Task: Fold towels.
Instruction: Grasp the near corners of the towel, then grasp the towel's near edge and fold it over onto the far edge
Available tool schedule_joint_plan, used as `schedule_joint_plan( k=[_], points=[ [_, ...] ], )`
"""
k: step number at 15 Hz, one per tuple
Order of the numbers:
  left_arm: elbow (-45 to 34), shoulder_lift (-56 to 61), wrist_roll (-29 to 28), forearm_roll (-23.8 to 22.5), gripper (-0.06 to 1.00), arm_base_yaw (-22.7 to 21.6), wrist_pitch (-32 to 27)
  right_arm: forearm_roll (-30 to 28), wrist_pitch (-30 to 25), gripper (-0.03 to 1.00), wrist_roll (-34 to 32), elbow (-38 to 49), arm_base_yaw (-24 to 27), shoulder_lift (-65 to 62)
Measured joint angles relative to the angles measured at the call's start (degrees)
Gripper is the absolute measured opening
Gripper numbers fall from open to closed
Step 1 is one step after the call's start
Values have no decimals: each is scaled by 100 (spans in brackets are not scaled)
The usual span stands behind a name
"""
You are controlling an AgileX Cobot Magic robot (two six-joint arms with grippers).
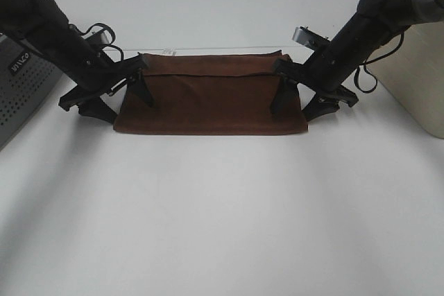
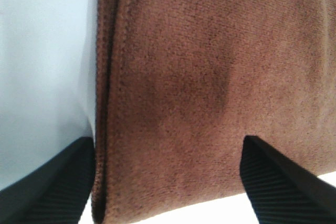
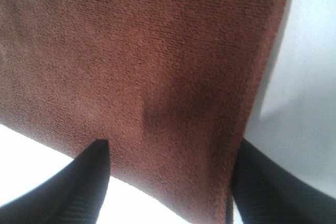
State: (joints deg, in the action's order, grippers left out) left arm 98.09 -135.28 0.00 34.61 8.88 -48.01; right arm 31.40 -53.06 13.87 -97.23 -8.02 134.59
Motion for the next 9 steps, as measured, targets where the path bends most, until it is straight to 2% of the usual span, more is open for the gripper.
schedule_joint_plan(
  k=[1,2,5,6,9],
  points=[
    [0,-11,0,34,67,0,11,11,6,57,34,0,0,11],
    [0,-46,0,34,54,0,11,17,29,49,34,0,0,40],
    [0,-120,0,6,5,0,-17,-132,63,10,-103,0,0,103],
    [0,-120,0,-23,1,0,-57,-143,57,1,-155,0,0,109],
    [0,-52,52,-258,1,17,-372,-201,-17,0,-332,46,0,40]
  ],
)
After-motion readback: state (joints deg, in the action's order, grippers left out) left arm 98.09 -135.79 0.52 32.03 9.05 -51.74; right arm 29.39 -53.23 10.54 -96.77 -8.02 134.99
